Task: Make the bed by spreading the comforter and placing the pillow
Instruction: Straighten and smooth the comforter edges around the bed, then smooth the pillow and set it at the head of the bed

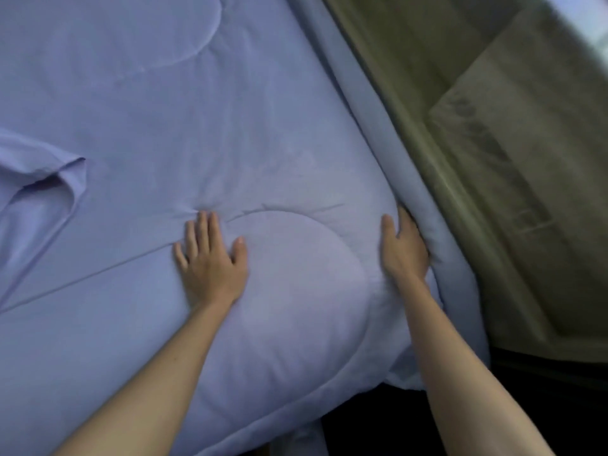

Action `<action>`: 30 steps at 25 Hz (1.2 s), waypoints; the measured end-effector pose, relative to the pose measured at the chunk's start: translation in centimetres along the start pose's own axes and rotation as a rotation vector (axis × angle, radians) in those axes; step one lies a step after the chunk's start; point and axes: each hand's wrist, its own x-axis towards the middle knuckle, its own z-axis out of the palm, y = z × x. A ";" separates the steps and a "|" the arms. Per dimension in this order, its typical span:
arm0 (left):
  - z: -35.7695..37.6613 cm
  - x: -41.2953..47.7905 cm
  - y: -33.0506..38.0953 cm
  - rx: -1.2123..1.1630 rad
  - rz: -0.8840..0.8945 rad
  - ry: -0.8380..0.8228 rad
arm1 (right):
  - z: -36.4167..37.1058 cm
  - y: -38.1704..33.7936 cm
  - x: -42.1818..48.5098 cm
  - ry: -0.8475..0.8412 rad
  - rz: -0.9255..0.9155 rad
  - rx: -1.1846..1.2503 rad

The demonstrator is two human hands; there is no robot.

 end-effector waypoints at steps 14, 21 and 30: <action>-2.5 -3.5 -6.9 0.065 0.148 -0.102 | 6.0 -11.3 -10.2 -0.404 -0.698 -0.329; -8.5 -10.6 -21.8 0.009 -0.365 -0.271 | 0.1 -4.8 -10.2 -0.204 0.066 -0.343; -24.3 -4.5 -32.1 -0.779 -0.614 0.196 | 4.9 -35.4 -24.0 -0.383 -0.314 0.372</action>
